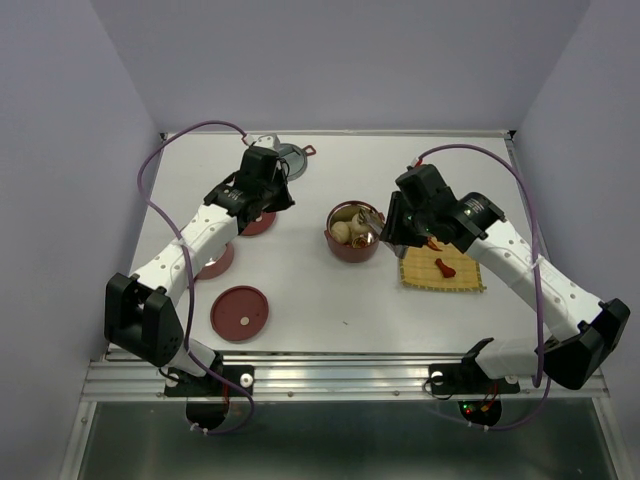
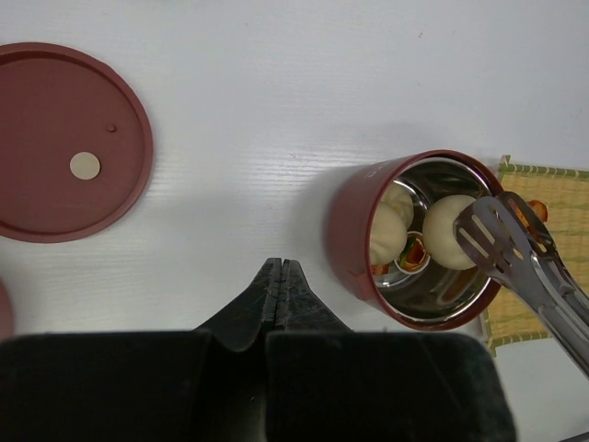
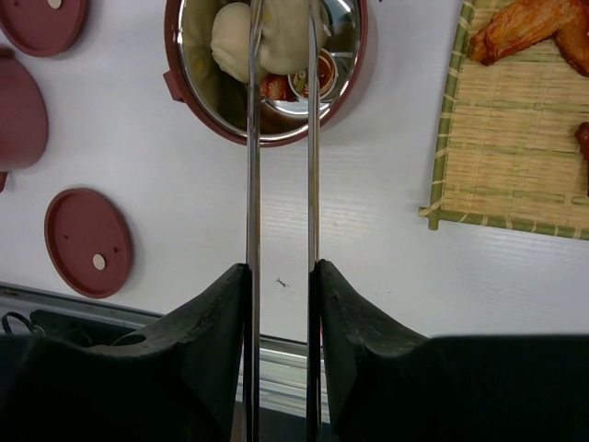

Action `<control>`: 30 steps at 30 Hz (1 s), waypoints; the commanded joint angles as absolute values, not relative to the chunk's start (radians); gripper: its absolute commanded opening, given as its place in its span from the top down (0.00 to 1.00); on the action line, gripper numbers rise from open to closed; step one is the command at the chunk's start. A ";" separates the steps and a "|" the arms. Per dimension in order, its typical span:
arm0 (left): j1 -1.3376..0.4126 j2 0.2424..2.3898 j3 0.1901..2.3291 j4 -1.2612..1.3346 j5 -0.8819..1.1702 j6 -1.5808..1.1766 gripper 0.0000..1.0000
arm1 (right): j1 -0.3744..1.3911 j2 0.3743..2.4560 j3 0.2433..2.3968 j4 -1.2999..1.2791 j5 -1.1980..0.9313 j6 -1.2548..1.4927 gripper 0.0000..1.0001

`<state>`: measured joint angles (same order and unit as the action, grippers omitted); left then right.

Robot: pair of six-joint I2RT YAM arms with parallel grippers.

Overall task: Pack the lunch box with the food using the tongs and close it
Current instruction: Place the fake food in the packing box.

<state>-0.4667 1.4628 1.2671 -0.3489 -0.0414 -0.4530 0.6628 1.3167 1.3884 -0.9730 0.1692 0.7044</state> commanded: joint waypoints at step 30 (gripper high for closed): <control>-0.457 1.439 1.256 -0.348 -0.058 -0.446 1.00 | 0.681 1.310 1.427 -0.916 0.170 0.698 0.52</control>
<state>-0.4625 1.4628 1.2667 -0.3569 -0.0429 -0.4530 0.6712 1.3170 1.3884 -0.9642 0.1684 0.7002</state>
